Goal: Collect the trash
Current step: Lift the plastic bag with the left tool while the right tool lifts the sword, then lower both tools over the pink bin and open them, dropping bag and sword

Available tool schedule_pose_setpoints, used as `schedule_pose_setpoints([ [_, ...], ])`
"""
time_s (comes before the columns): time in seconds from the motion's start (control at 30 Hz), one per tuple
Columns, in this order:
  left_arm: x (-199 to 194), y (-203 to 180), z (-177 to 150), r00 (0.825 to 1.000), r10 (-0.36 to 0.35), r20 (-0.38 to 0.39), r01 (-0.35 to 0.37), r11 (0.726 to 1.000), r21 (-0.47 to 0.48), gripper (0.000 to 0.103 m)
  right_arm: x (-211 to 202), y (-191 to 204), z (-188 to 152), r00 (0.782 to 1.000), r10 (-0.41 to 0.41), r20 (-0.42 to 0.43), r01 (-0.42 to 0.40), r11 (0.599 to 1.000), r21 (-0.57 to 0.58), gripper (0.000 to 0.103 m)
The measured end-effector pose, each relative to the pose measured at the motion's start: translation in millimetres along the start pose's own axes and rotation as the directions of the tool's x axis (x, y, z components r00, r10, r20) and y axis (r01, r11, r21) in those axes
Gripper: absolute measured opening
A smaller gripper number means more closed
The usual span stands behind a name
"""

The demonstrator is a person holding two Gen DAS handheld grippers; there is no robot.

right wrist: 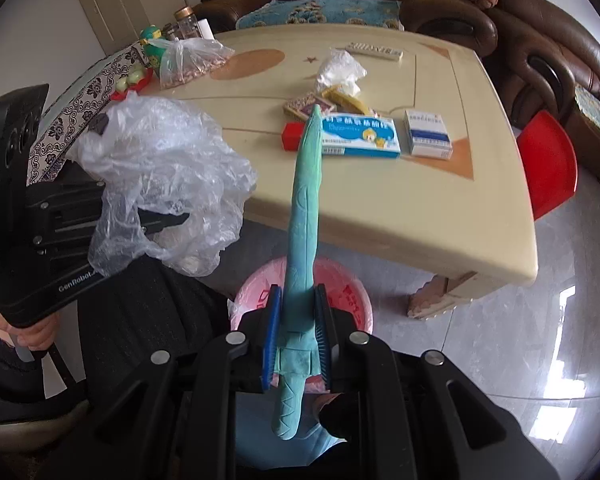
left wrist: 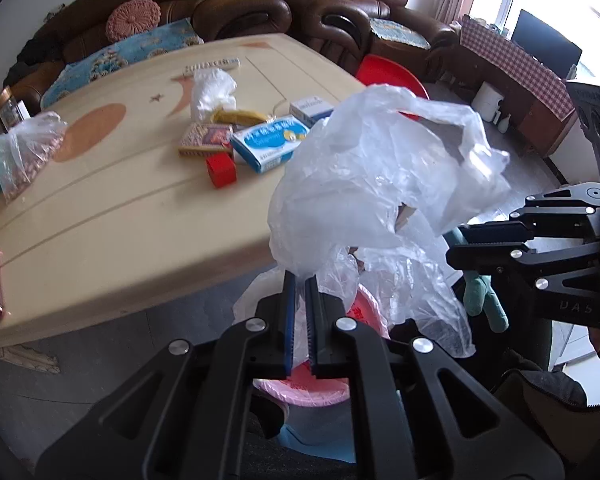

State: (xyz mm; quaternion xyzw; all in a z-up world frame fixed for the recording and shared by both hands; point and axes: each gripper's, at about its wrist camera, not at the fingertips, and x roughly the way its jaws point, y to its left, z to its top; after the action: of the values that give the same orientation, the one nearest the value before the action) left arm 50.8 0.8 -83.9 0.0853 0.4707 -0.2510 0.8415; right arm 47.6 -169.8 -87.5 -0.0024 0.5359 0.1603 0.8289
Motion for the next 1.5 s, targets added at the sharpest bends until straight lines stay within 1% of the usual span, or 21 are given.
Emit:
schedule_pose_setpoints([
  [0.27,34,-4,-18,0.997,-0.027,-0.068,0.026,1.0,-0.016,0.007,33,-5,-19,0.998,0.009,-0.067,-0.008,1.0,0.011,0.017],
  [0.43,54,-8,-27,0.993,-0.036,-0.112,0.035,0.999,-0.005,0.007,55,-8,-29,0.993,0.019,-0.118,-0.017,1.0,0.017,0.017],
  [0.63,82,-11,-41,0.984,-0.046,-0.172,0.046,0.999,0.0,0.007,81,-13,-39,0.984,0.035,-0.175,-0.031,0.999,0.028,0.017],
  [0.77,101,-11,-50,0.974,-0.06,-0.216,0.06,0.998,-0.007,0.007,100,-18,-44,0.975,0.045,-0.216,-0.037,0.998,0.042,0.017],
  [1.03,142,-8,-67,0.948,-0.089,-0.306,0.083,0.996,-0.034,0.007,139,-30,-55,0.952,0.072,-0.296,-0.05,0.995,0.081,0.017],
  [1.2,166,-4,-77,0.926,-0.108,-0.361,0.091,0.994,-0.064,0.007,167,-38,-61,0.935,0.092,-0.342,-0.057,0.992,0.108,0.017],
  [1.27,175,-2,-76,0.918,-0.114,-0.381,0.09,0.993,-0.078,0.007,177,-41,-62,0.929,0.098,-0.356,-0.059,0.991,0.121,0.017],
  [1.33,188,0,-77,0.908,-0.113,-0.404,0.084,0.992,-0.089,0.007,187,-45,-63,0.923,0.099,-0.371,-0.054,0.99,0.131,0.017],
  [1.5,221,6,-87,0.869,-0.118,-0.48,0.066,0.99,-0.125,0.007,220,-54,-67,0.903,0.104,-0.417,-0.042,0.987,0.155,0.017],
])
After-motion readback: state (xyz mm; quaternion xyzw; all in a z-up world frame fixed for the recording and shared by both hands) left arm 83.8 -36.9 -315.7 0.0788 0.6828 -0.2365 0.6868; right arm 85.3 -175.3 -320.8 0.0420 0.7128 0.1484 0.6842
